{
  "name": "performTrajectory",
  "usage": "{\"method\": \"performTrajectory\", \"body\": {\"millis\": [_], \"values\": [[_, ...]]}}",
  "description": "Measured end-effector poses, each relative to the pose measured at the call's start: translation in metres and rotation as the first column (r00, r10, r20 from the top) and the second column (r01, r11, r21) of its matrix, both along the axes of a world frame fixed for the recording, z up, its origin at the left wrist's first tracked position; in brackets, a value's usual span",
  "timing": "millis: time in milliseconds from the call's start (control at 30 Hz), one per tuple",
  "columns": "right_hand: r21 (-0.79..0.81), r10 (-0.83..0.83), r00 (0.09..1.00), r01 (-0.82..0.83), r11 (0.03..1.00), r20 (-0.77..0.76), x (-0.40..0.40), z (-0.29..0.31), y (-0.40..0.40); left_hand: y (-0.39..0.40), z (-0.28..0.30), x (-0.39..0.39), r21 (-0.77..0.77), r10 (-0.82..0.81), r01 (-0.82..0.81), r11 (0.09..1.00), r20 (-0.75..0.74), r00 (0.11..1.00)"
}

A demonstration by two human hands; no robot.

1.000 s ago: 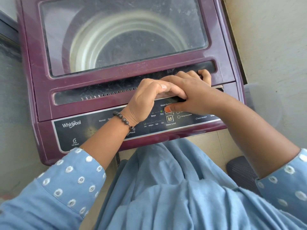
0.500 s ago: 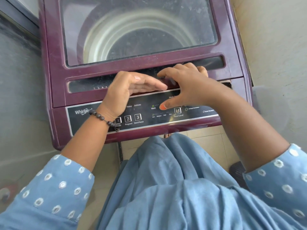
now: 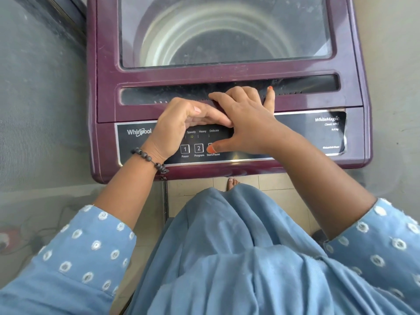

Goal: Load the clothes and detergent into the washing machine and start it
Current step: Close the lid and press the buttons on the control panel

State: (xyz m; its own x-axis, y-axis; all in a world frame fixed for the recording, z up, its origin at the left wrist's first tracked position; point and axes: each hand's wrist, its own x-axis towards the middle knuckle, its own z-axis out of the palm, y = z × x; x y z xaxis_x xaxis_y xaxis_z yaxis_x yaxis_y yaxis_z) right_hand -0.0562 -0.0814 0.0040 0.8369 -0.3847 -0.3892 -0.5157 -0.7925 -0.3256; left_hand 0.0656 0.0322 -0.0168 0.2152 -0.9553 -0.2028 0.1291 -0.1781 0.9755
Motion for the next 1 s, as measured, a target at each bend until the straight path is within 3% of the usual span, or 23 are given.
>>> {"method": "performTrajectory", "body": {"millis": [1000], "values": [[0.053,-0.062,0.998,0.062,0.997,-0.015,0.0015,-0.0010,-0.0012,-0.0008,-0.0016,0.0045,-0.044,-0.064,0.063,0.997,-0.036,0.997]]}}
